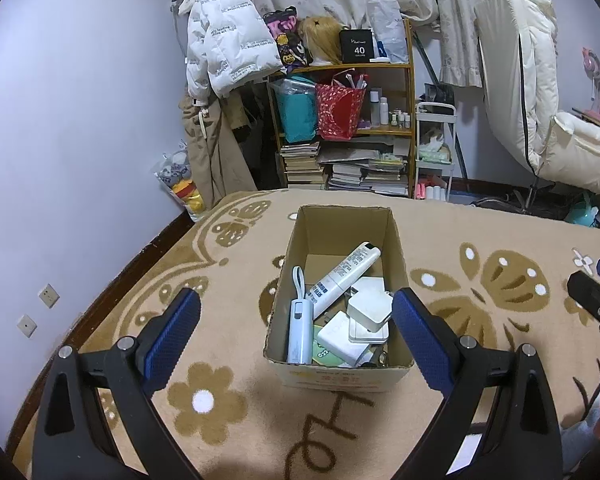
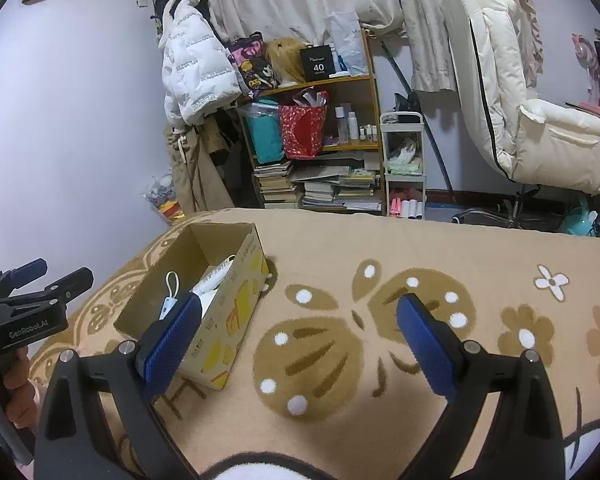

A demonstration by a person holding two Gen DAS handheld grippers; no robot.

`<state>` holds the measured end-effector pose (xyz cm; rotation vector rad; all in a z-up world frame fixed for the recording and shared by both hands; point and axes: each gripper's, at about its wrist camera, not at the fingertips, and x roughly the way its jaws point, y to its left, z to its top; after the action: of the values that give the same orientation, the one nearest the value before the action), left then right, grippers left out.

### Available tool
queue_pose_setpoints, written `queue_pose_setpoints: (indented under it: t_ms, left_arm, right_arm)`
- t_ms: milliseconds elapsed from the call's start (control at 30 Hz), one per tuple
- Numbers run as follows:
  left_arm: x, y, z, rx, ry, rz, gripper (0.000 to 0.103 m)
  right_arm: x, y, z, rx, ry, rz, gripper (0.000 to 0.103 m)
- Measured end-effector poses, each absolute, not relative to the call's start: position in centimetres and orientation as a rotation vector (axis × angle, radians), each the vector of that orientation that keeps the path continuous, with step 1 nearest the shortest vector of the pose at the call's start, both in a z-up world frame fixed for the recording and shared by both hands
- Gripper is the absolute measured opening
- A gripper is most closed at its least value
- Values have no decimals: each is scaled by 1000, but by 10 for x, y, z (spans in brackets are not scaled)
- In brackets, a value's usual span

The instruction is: Organize rigid objects

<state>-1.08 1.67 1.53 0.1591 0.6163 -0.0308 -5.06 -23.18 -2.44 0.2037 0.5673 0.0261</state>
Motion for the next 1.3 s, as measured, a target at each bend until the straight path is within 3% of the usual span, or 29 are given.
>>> queue_pose_setpoints:
  t_ms: [1300]
  left_arm:
    - [-12, 13, 11, 174, 616, -57, 96]
  right_arm:
    - [-51, -232, -30, 187, 586, 33, 103]
